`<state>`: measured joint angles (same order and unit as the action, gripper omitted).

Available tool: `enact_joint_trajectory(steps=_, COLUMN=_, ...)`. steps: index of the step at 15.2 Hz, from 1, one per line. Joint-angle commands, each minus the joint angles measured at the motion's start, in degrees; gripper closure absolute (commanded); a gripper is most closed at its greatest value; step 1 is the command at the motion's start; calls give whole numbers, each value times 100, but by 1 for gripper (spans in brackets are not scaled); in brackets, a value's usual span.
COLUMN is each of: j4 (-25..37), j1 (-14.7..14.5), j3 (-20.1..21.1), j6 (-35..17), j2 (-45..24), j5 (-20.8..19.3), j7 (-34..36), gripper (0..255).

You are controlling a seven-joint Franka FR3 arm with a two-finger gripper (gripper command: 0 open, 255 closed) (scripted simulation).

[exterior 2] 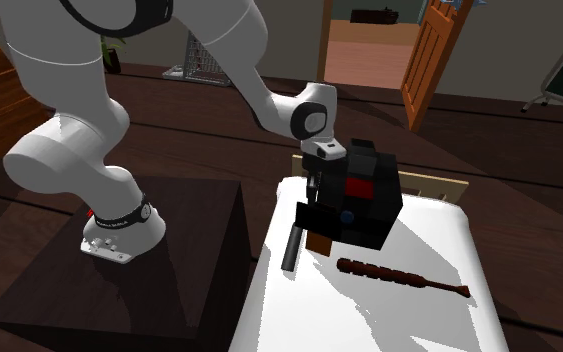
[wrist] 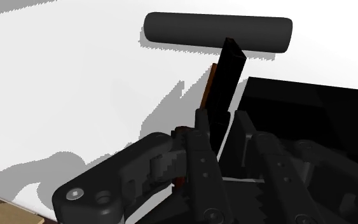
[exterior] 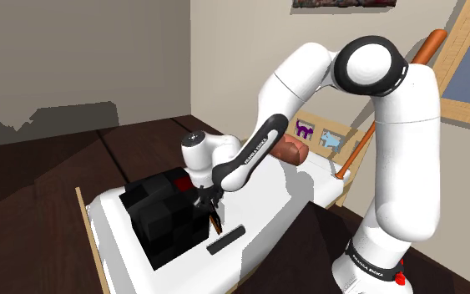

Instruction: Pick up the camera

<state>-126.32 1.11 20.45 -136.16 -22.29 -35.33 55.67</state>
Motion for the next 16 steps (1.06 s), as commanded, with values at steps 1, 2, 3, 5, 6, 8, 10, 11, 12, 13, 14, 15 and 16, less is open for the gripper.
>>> enact_joint_trajectory(steps=1, j4=-18, j1=185, j3=-111, j6=-346, j2=-319, j5=28, j7=-96, gripper=255)
enact_joint_trajectory(steps=2, j4=-33, j1=221, j3=-65, j6=-297, j2=-249, j5=75, j7=-138, gripper=255)
enact_joint_trajectory(steps=3, j4=-48, j1=246, j3=-30, j6=-250, j2=-178, j5=130, j7=-185, gripper=255)
enact_joint_trajectory(steps=5, j4=-73, j1=301, j3=45, j6=-154, j2=-38, j5=235, j7=-276, gripper=255)
enact_joint_trajectory(steps=6, j4=-83, j1=324, j3=78, j6=-106, j2=32, j5=290, j7=-323, gripper=255)
enact_joint_trajectory(steps=8, j4=-101, j1=365, j3=139, j6=-9, j2=171, j5=404, j7=-420, gripper=255)
enact_joint_trajectory(steps=10, j4=-114, j1=403, j3=195, j6=90, j2=309, j5=518, j7=-517, gripper=255)
enact_joint_trajectory(steps=11, j4=-118, j1=420, j3=221, j6=140, j2=377, j5=575, j7=-565, gripper=255)
enact_joint_trajectory(steps=12, j4=-121, j1=436, j3=246, j6=191, j2=444, j5=632, j7=-614, gripper=255)
enact_joint_trajectory(steps=13, j4=-123, j1=452, j3=271, j6=242, j2=511, j5=689, j7=-663, gripper=255)
enact_joint_trajectory(steps=14, j4=-123, j1=467, j3=294, j6=295, j2=578, j5=745, j7=-711, gripper=255)
enact_joint_trajectory(steps=15, j4=-124, j1=469, j3=297, j6=302, j2=588, j5=754, j7=-719, gripper=255)
enact_joint_trajectory(steps=16, j4=-123, j1=469, j3=297, j6=302, j2=588, j5=754, j7=-719, gripper=255)
